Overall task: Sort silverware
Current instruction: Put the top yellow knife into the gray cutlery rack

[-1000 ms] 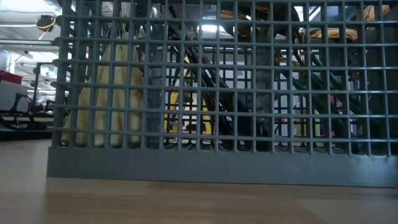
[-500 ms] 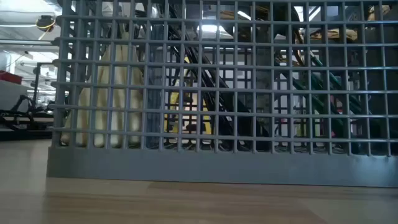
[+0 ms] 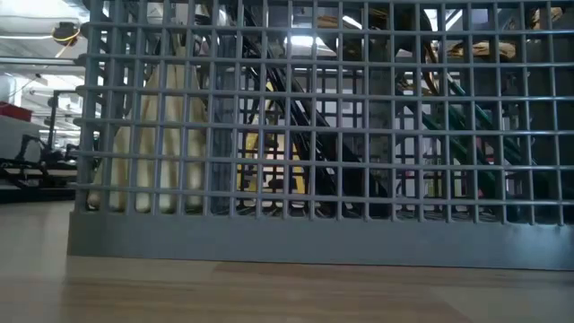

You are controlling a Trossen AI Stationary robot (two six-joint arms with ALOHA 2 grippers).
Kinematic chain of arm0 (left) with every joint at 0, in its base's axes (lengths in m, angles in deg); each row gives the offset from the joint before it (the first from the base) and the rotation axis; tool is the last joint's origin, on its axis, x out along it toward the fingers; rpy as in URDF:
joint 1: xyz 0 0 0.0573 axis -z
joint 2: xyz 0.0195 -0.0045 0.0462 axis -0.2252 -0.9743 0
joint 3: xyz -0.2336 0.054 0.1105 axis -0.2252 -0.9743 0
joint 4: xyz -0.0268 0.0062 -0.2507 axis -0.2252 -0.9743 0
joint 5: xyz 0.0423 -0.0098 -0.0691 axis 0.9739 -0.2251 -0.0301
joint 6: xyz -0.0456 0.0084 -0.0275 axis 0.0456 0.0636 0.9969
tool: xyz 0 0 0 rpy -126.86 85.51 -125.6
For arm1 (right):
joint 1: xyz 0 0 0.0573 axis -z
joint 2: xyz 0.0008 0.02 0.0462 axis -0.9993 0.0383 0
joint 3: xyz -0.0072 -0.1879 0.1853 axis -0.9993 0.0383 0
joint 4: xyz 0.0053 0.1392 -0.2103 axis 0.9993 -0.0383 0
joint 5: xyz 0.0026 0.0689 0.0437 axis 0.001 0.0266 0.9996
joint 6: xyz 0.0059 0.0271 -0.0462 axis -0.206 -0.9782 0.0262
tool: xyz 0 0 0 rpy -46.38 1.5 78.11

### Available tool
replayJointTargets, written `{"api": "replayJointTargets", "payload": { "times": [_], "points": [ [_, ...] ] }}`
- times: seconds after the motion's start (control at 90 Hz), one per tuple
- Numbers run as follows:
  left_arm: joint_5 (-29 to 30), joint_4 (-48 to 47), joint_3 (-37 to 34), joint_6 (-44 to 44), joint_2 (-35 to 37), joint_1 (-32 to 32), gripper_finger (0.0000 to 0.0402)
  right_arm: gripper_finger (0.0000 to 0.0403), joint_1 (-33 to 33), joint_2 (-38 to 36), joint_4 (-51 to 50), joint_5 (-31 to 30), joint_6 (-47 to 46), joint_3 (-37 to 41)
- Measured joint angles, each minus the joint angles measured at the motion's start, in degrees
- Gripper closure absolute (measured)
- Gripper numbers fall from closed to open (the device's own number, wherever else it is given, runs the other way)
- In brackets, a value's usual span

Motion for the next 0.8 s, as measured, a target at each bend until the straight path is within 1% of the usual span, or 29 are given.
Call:
{"api": "replayJointTargets", "payload": {
  "times": [0.056, 0.156, 0.3, 0.367, 0.467, 0.556, 0.611, 0.7, 0.8],
  "points": [
    [0.0, 0.15, -0.21, -0.46, -0.22, 0.44, 0.0358, 0.0347, -0.03, 0.47, 1.04, -1.68, 1.74, 0.0],
    [0.0, 0.58, -1.78, -0.41, -0.39, 1.23, 0.0358, 0.0347, 0.5, 1.7, 2.97, -1.42, 5.82, -0.02],
    [-0.1, 0.93, -4.63, -0.5, -0.42, 1.81, 0.0358, 0.0342, 2.13, 2.38, 4.3, -1.11, 5.88, -1.37],
    [-0.26, 1.68, -5.92, -1.84, -0.42, 1.85, 0.0358, 0.033, 3.04, 2.99, 3.07, -1.11, 5.88, -2.4],
    [-0.14, 4.05, -7.57, -6.1, -0.42, 1.98, 0.0358, 0.0299, 3.95, 4.36, 0.86, -0.67, 5.97, -4.41],
    [0.68, 4.85, -7.75, -10.83, -1.0, 2.12, 0.0358, 0.027, 4.82, 5.54, 1.11, -0.5, 5.64, -6.53],
    [0.97, 5.78, -7.75, -12.18, -1.25, 1.94, 0.0358, 0.0255, 5.34, 6.71, 1.2, -0.41, 3.79, -8.27],
    [0.29, 6.7, -7.77, -13.56, -1.64, 1.46, 0.0358, 0.024, 6.32, 8.99, -0.66, 0.0, -0.3, -11.48],
    [0.33, 6.79, -7.77, -15.48, -2.17, 1.18, 0.0358, 0.0236, 6.33, 11.5, -3.99, 0.38, -1.46, -15.8]
  ]
}}
